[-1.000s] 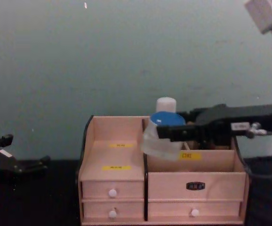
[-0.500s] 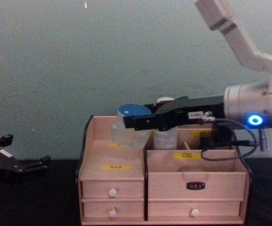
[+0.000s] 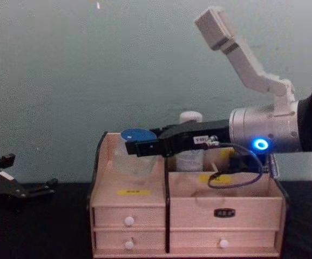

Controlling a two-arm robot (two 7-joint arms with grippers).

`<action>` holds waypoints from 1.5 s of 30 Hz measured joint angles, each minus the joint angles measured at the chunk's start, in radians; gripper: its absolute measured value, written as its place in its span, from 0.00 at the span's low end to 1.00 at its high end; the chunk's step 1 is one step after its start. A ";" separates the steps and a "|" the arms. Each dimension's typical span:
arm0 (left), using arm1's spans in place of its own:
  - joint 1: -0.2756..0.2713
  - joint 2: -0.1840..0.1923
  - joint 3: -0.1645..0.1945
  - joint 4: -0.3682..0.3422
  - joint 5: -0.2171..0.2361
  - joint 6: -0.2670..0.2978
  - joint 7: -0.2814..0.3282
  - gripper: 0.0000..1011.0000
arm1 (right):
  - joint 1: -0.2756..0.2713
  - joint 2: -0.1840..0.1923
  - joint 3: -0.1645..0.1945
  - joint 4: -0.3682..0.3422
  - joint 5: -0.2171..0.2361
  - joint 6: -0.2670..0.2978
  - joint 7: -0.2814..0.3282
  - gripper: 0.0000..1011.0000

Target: Pick up the facial cleanser and watermelon frost from the table and place them into the tiered storage box.

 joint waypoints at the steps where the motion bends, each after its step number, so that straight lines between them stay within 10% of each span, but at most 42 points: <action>1: 0.000 0.000 0.000 0.000 0.000 0.000 0.000 0.99 | 0.003 -0.003 0.000 0.007 -0.002 -0.001 0.001 0.70; 27: 0.000 0.000 0.000 0.000 0.000 0.000 0.000 0.99 | 0.024 -0.047 0.001 0.097 -0.039 -0.013 0.003 0.71; 37: 0.000 0.000 0.000 0.000 0.000 0.000 0.000 0.99 | 0.025 -0.047 0.001 0.098 -0.037 -0.013 0.004 0.97; 45: 0.000 0.000 0.000 0.000 0.000 0.000 0.000 0.99 | 0.026 -0.047 0.001 0.098 -0.036 -0.013 0.004 0.99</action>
